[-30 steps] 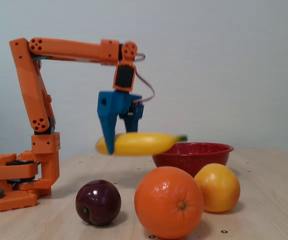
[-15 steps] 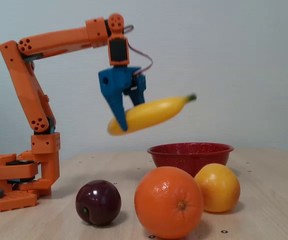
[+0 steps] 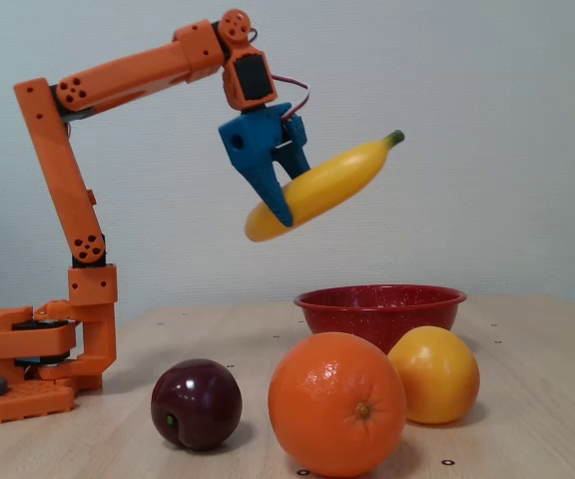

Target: Put banana in the red bowl.

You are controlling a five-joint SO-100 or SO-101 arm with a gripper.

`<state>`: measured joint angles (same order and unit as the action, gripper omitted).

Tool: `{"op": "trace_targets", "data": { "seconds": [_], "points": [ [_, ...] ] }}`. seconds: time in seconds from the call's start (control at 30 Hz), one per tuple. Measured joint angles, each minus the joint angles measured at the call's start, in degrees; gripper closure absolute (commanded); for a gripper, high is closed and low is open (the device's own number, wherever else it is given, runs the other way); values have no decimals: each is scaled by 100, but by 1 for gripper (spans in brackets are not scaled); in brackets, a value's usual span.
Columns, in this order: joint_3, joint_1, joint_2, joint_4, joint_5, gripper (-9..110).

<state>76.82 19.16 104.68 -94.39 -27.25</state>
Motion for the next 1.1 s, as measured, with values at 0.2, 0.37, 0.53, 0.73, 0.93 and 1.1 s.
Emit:
{"op": "trace_targets", "data": {
  "seconds": [0.2,0.37,0.53,0.73,0.93,1.1],
  "points": [
    [-62,220,-343,668,246,102],
    [-62,299,-844,1178,387,102],
    [-62,387,-1151,1635,475,102],
    [-378,466,-1793,2215,554,102],
    [-378,448,-2259,2663,580,102],
    [-378,457,-2496,2865,580,102]
  ]
}}
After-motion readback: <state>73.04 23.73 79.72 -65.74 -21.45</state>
